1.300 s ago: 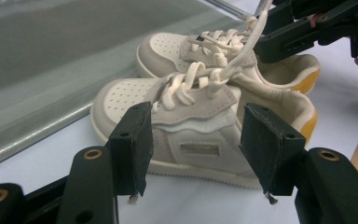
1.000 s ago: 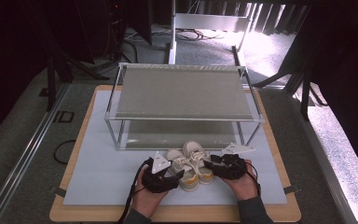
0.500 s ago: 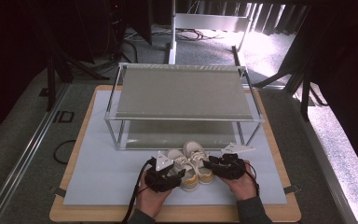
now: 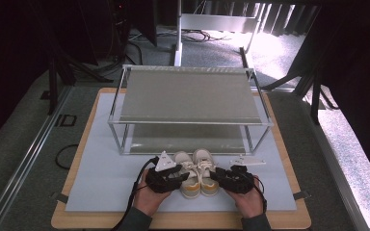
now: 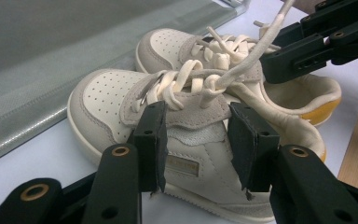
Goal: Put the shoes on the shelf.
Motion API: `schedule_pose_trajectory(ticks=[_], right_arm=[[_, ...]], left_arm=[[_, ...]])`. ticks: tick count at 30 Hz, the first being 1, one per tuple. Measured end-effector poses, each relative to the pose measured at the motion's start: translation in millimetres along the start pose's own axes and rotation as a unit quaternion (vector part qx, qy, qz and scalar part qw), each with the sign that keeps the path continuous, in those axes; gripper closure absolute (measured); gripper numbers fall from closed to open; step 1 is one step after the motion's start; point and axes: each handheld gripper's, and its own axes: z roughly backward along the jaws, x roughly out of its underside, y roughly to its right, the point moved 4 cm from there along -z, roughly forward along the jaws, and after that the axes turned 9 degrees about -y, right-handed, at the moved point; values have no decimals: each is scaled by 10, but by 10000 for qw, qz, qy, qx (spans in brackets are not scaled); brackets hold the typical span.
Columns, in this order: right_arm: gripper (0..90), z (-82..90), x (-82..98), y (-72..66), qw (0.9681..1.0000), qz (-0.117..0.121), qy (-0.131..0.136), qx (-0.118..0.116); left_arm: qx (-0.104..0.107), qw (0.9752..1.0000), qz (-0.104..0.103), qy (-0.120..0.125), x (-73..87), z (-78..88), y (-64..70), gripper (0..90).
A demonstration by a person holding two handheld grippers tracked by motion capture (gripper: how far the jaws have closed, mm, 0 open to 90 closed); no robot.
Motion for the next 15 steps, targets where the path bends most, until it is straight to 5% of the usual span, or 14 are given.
schedule_pose_trajectory(ticks=[7, 15], right_arm=[[663, 26, 83, -112, 9997, -39, 33, 224], [588, 34, 109, -71, 9996, -108, 180, 166]], left_arm=[[33, 9997, -245, -93, -7, 8, -37, 585], [-327, 9991, 278, 20, 36, 10, 85, 445]])
